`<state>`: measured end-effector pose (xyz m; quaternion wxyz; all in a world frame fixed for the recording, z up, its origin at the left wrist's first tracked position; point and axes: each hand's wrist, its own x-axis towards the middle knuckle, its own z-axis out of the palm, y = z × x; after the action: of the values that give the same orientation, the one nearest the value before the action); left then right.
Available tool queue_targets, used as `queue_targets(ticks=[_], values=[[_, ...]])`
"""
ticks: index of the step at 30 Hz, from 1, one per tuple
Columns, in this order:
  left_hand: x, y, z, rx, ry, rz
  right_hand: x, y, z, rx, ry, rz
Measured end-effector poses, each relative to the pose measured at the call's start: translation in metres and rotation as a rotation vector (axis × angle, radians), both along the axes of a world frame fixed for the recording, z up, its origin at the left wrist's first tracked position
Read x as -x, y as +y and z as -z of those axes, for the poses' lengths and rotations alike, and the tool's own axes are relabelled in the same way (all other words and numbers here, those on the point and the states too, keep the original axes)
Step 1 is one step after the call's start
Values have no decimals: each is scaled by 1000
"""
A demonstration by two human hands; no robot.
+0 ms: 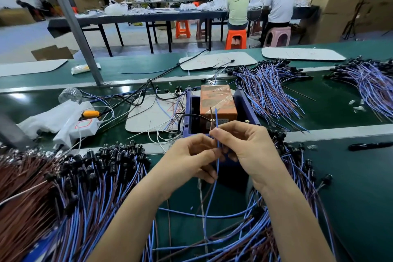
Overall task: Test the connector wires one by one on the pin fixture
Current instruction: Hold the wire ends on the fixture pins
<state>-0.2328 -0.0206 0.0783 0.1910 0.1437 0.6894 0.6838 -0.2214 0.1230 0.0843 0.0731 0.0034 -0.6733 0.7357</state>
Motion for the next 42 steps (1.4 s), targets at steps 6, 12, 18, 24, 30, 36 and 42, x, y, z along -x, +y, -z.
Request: queue_targets(ticks=[6, 12, 18, 24, 30, 36, 42], values=[[5, -1, 0, -252, 111, -243, -1, 0, 2, -125, -18, -61], [5, 3, 9, -21, 215, -289, -3, 1, 1, -232, -87, -157], [10, 9, 22, -23, 57, -304, -1, 26, 1, -359, -204, -71], [17, 13, 39, 86, 50, -362, -2, 59, 6, -514, -287, 5], [20, 14, 45, 41, 36, -390, -1, 74, 8, -498, -309, 59], [19, 14, 45, 24, 47, -378, -2, 78, 8, -489, -318, 71], [19, 14, 45, 20, 51, -368, -3, 86, 9, -494, -332, 106]])
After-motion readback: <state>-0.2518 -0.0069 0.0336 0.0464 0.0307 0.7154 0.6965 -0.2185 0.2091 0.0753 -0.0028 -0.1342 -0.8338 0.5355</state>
